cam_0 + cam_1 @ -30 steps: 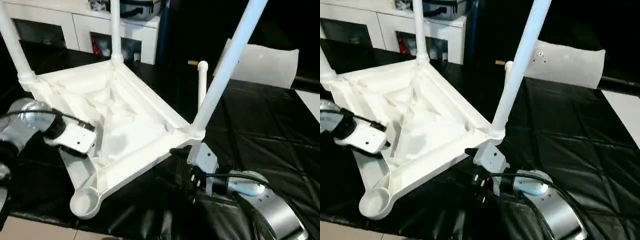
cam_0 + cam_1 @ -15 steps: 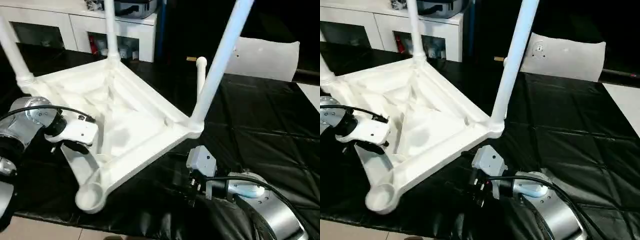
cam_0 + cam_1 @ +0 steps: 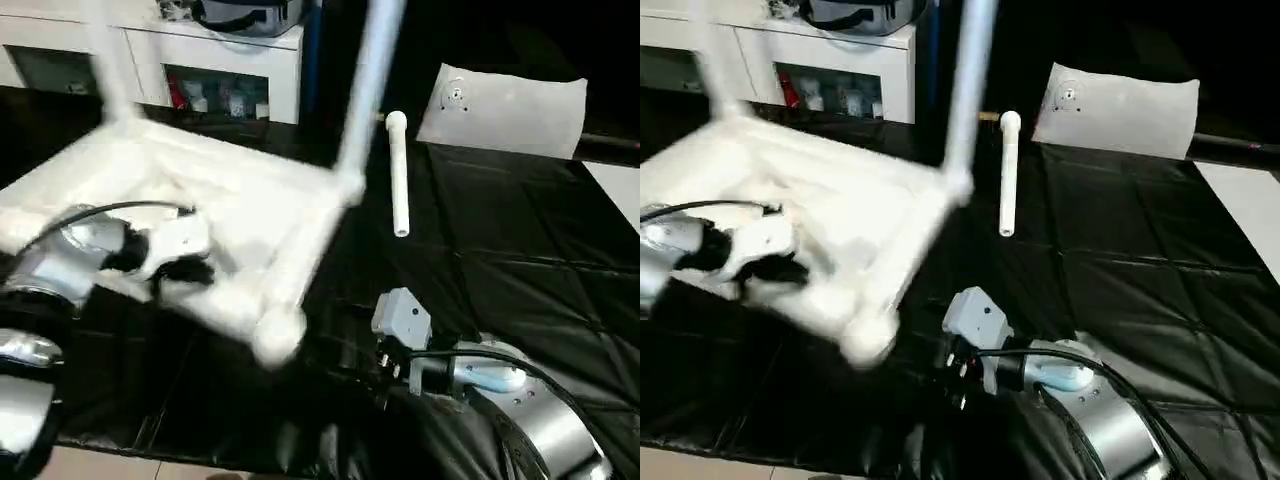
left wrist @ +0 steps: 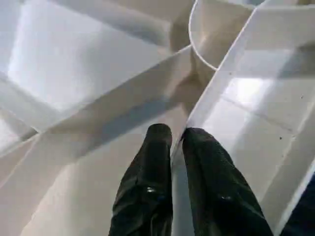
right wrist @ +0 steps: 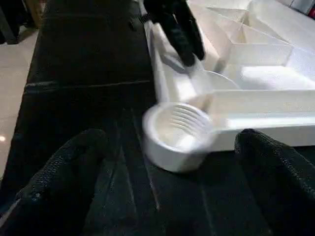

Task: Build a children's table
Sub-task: Rotate table base

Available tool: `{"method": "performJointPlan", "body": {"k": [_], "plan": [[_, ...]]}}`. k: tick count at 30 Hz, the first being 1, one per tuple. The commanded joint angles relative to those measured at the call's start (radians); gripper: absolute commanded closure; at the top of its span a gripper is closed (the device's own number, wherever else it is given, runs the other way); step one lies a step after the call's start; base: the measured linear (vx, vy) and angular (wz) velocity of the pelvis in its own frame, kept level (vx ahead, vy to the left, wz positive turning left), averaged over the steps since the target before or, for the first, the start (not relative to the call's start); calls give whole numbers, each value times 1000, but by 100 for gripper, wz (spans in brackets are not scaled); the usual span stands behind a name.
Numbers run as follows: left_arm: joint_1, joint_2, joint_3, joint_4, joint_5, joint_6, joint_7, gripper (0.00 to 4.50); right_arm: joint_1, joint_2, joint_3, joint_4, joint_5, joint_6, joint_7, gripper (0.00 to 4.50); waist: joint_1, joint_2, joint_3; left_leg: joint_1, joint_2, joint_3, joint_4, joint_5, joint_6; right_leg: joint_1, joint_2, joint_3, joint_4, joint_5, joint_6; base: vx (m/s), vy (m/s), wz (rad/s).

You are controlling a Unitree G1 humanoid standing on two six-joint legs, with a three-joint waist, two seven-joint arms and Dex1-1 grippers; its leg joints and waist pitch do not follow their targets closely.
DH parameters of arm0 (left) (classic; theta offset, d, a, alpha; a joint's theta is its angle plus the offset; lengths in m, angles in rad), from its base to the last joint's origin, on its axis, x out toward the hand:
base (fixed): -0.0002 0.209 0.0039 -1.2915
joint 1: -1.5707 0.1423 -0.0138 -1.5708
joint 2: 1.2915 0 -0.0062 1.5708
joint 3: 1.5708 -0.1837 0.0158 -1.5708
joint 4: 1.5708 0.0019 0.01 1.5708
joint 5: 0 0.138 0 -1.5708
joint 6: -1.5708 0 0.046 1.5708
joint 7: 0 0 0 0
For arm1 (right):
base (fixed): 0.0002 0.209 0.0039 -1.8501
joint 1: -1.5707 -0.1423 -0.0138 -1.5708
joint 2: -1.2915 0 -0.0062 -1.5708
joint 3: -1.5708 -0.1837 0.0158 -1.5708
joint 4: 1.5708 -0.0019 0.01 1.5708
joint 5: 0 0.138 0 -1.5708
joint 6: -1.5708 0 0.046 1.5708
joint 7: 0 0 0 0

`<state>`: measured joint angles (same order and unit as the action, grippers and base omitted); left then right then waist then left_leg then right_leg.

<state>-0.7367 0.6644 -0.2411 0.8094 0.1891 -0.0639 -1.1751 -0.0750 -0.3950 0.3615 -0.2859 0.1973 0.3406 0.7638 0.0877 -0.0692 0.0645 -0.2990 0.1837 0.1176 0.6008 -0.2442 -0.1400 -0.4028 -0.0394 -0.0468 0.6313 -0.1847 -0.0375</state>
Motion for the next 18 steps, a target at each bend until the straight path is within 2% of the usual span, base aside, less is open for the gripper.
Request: {"method": "performJointPlan", "body": {"k": [1, 5, 8, 10, 13, 14, 15, 16, 18], "plan": [[6, 0, 36, -10, -11, 71, 53, 419, -8, -3, -11, 13, -10, -8, -6, 0, 8, 14, -60, -33, 28, 10, -76, -70, 8, 66, -90, 58, -82, -305, -95, 0, 0, 0], [8, -20, 46, -16, 0, 169, 121, 437, -14, -2, -18, 22, -10, -9, -8, 0, 7, 13, -60, -33, 27, 11, -74, -66, 12, 66, -89, 58, -82, -293, -100, 0, 0, 0], [-2, -36, 64, 0, 0, 227, 184, 447, -18, -1, -23, 29, -11, -10, -14, 0, 8, 13, -58, -32, 25, 11, -74, -79, 15, 65, -88, 56, -87, -326, -93, 0, 0, 0], [3, -44, 72, -11, -4, 255, 214, 447, -22, 5, -31, 37, -14, -10, -27, 0, 8, 11, -56, -32, 24, 11, -75, -94, 19, 64, -89, 55, -94, -384, -74, 0, 0, 0], [31, -54, 90, -69, -38, 214, 210, 447, -41, 31, -53, 65, -19, -11, -71, 0, 8, 6, -57, -31, 23, 10, -76, -110, 26, 57, -90, 53, -103, -470, -41, 0, 0, 0], [32, -55, 92, -74, -40, 210, 210, 447, -42, 33, -55, 66, -19, -11, -75, 0, 7, 9, -57, -32, 25, 8, -77, -110, 25, 57, -92, 53, -102, -466, -43, 0, 0, 0], [39, -55, 99, -88, -49, 199, 212, 415, -47, 42, -62, 73, -19, -7, -87, 0, 7, 10, -58, -30, 25, 9, -77, -111, 25, 55, -90, 53, -103, -459, -44, 0, 0, 0], [47, -57, 116, -107, -65, 199, 217, 415, -57, 58, -77, 85, -13, 3, -107, 0, 6, 6, -59, -29, 26, 10, -77, -109, 26, 54, -89, 53, -102, -447, -46, 0, 0, 0], [89, -45, 162, -198, -128, 174, 184, 403, -94, 103, -115, 137, -12, -7, -169, 0, 2, 7, -61, -31, 32, 8, -80, -94, 17, 53, -94, 54, -89, -373, -83, 0, 0, 0]]}}
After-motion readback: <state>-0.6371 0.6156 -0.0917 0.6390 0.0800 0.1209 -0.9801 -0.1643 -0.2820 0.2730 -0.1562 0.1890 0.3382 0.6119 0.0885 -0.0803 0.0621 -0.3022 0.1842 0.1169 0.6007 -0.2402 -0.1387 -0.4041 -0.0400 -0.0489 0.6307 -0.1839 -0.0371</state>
